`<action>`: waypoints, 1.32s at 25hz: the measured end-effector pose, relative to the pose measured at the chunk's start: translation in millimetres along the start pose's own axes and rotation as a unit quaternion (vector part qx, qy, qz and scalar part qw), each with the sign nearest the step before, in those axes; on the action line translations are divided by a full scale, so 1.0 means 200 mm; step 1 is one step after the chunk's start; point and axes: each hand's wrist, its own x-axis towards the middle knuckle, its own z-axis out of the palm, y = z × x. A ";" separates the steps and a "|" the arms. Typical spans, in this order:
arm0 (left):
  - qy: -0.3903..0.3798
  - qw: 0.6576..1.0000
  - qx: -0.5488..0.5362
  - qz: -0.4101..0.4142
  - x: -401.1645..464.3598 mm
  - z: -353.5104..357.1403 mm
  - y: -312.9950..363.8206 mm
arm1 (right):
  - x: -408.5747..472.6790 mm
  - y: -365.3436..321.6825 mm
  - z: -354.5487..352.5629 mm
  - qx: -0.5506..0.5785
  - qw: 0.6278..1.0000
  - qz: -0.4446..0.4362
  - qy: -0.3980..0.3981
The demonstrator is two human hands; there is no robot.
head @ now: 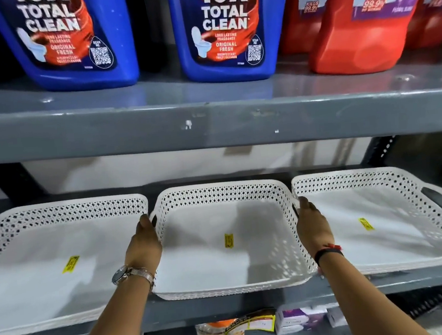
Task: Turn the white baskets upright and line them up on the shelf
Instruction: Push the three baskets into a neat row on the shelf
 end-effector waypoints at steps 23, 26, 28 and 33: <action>-0.055 0.998 0.014 -0.009 0.07 0.01 0.05 | 0.10 0.01 0.02 -0.018 0.999 -0.040 -0.023; -0.054 0.998 0.009 -0.015 0.03 0.01 0.04 | 0.05 0.02 0.01 -0.023 0.999 -0.039 -0.022; -0.050 0.999 0.008 -0.011 0.00 0.00 0.03 | 0.03 0.03 0.00 -0.019 0.999 -0.038 -0.021; -0.038 0.999 0.019 0.007 -0.04 0.00 0.01 | -0.01 0.04 -0.01 -0.018 0.999 -0.038 -0.033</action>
